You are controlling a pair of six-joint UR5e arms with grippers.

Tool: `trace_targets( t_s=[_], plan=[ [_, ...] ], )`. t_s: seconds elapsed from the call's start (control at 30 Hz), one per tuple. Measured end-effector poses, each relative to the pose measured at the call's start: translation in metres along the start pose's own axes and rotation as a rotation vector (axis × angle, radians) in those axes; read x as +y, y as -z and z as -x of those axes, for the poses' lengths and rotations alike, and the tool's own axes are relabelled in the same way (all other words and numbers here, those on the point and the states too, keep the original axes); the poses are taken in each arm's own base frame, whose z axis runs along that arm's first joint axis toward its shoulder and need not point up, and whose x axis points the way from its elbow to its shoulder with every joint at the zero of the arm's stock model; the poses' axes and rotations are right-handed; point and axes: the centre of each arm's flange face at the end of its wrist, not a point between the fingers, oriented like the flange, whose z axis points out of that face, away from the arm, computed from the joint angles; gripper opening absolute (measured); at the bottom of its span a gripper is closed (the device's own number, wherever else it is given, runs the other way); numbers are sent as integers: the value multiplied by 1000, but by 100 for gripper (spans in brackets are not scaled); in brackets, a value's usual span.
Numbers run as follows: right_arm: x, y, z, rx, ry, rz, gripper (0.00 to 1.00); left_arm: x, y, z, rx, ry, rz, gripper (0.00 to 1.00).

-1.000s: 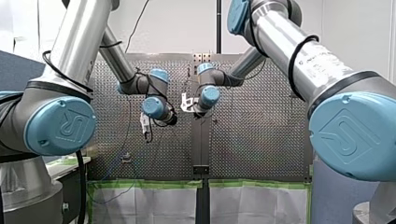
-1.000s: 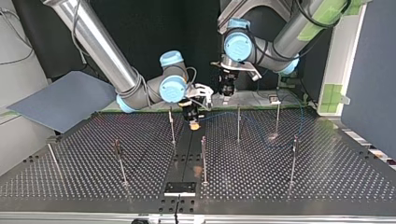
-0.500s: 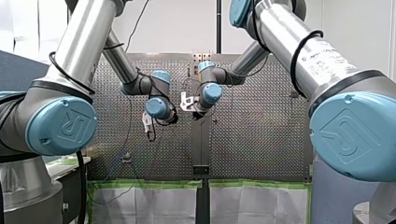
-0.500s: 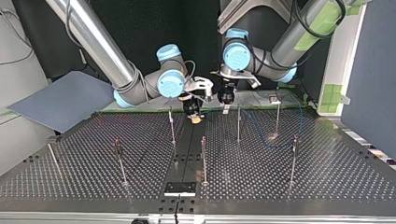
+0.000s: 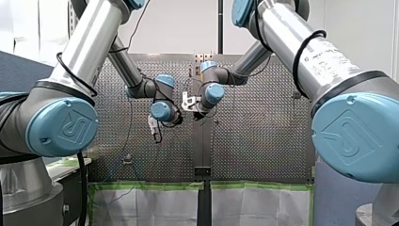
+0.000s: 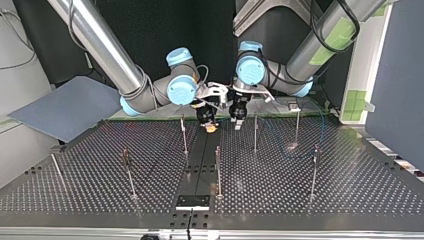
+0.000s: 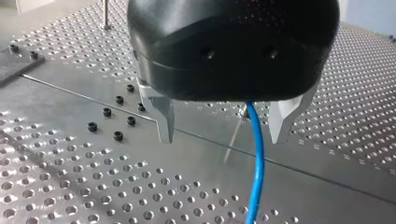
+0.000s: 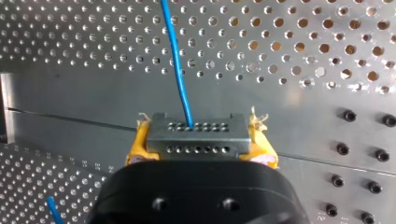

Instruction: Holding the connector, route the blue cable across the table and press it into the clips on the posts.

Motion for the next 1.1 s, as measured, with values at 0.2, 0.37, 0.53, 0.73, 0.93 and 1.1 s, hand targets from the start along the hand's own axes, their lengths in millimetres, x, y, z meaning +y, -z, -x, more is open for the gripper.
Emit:
trace_targets(
  t_s=[0.2, 0.37, 0.53, 0.73, 0.93, 1.1],
  plan=[
    [0, 0, 0, 2, -4, 0, 0, -2, 0, 0, 1, 4, -9, 93],
    [0, 0, 0, 2, -7, 0, 0, -5, 1, -1, 2, 7, -13, 25],
    [2, -1, 0, 3, -8, 2, 0, -6, 2, -1, -1, 8, -6, 0],
    [2, -1, -1, 4, -9, 2, 0, -5, 3, -1, -4, 7, 10, 0],
    [3, -1, -2, 6, -9, 2, 0, -5, 5, 1, 3, 3, 17, 0],
    [3, 5, -14, 24, -11, 0, 0, -9, 10, 17, -10, 5, 13, 0]
  ],
)
